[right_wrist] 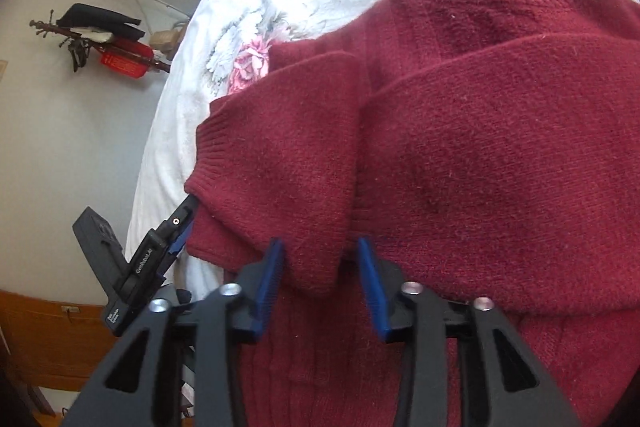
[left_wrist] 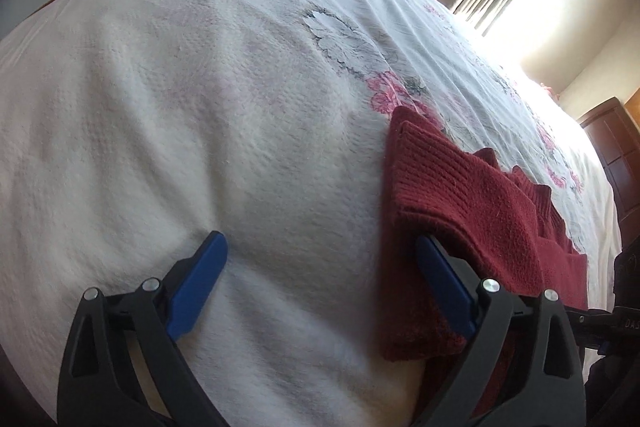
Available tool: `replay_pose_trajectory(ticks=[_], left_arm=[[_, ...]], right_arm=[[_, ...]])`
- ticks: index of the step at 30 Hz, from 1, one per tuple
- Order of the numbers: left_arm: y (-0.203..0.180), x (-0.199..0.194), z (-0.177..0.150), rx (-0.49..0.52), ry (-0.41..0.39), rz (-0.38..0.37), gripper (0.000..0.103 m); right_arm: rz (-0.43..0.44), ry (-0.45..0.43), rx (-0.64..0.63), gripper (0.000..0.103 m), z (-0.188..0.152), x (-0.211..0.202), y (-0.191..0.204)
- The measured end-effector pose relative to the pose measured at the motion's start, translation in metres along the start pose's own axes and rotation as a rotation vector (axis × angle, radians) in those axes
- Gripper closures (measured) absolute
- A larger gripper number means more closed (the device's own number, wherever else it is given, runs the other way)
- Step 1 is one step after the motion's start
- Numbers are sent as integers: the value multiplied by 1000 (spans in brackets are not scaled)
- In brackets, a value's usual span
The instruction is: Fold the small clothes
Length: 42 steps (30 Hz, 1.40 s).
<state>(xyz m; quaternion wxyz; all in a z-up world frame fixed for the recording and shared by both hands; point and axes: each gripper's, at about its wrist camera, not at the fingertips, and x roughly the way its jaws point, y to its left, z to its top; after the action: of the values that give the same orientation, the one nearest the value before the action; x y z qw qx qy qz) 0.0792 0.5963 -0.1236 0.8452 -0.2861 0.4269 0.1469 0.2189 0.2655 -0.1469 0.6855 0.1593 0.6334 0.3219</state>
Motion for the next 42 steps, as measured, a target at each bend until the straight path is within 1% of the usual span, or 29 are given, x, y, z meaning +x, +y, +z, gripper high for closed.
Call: replay_pose_trajectory(ticks=[2, 5, 8, 11, 13, 15, 16, 17, 18, 19, 21, 23, 25, 27, 29, 30, 33, 35, 36, 37, 39, 40, 41, 42], left_arm=[[2, -3, 1, -8, -4, -13, 8], [3, -6, 4, -32, -10, -37, 8], [1, -14, 8, -39, -34, -62, 8], [-14, -18, 10, -5, -42, -76, 8], [-29, -13, 9, 50, -19, -54, 8], [-43, -5, 4, 110, 15, -22, 8], [-49, 0, 1, 138, 33, -5, 8], [-52, 5, -3, 166, 49, 14, 8], [-55, 8, -7, 199, 62, 38, 8], [-58, 11, -10, 232, 70, 62, 8], [-60, 13, -12, 273, 81, 85, 8], [-55, 10, -9, 255, 86, 74, 8], [-49, 6, -3, 199, 82, 56, 8], [-44, 0, 2, 147, 70, 49, 8], [-42, -5, 6, 126, 59, 40, 8], [-43, -7, 8, 122, 53, 34, 8], [-46, -8, 11, 113, 57, 13, 8], [-49, -7, 11, 109, 67, -2, 8], [-52, -6, 11, 112, 71, -8, 8], [-55, -5, 11, 118, 74, -10, 8], [-61, -4, 10, 135, 80, -9, 8], [-63, -4, 9, 144, 82, -7, 8], [-66, -4, 9, 150, 82, -7, 8], [-67, -4, 8, 155, 81, -9, 8]], right_arm=[[16, -21, -7, 88, -1, -6, -1], [6, -64, -28, 91, 1, -22, -4], [-43, -91, -42, 91, 2, -41, -10], [-117, -98, -65, 91, 2, -57, -19], [-168, -92, -67, 91, 1, -63, -28], [-189, -73, -63, 89, -2, -58, -34], [-192, -65, -61, 87, -3, -56, -35], [-204, -60, -66, 82, -5, -54, -34], [-226, -59, -81, 80, -5, -53, -30], [-253, -68, -108, 78, -5, -54, -24], [-330, -116, -174, 76, -5, -60, -6], [-389, -163, -224, 73, -3, -63, 15], [-363, -169, -259, 72, -3, -59, 32], [-339, -147, -297, 70, -4, -45, 51], [-349, -116, -355, 60, -7, -25, 69], [-364, -104, -381, 59, -9, -16, 76], [-418, -79, -417, 56, -13, 5, 81], [-470, -59, -409, 57, -13, 13, 70], [-487, -55, -400, 58, -12, 17, 64], [-489, -54, -391, 61, -11, 17, 56], [-478, -57, -360, 75, -7, 14, 48], [-471, -66, -344, 92, -4, 12, 45], [-437, -74, -318, 96, 0, 5, 42], [-385, -84, -276, 97, 3, -2, 36]])
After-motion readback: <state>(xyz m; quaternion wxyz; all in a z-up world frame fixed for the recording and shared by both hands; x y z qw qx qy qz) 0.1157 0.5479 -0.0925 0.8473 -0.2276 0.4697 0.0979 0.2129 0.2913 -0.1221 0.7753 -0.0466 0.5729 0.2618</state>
